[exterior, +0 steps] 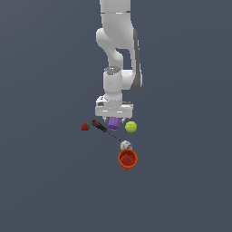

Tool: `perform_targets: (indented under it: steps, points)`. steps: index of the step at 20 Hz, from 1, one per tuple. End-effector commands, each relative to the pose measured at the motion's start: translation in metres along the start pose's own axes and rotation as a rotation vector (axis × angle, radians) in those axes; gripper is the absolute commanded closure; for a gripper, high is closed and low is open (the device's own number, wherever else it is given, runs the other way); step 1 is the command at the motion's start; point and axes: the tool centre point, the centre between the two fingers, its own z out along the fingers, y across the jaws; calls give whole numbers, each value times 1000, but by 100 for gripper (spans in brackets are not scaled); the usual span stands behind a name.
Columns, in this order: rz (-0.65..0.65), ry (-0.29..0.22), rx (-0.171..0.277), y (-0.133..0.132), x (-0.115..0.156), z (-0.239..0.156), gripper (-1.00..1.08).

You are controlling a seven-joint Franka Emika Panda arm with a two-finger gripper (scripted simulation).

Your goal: Pick up a designated object from a clutter of objects.

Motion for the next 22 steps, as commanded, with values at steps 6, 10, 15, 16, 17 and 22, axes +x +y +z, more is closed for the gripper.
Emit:
perform_targets:
  steps: [6,10,15,16,17,22]
  points:
    - [0,1,0,0,0,2,108]
    - [0,1,0,0,0,2,108]
    - [-1,2,0,0,1,-1,108]
    - [-1,2,0,0,1,-2,108]
    - [-1,2,0,0,1,-3,108]
    - [-1,2,0,2,3,-17,108]
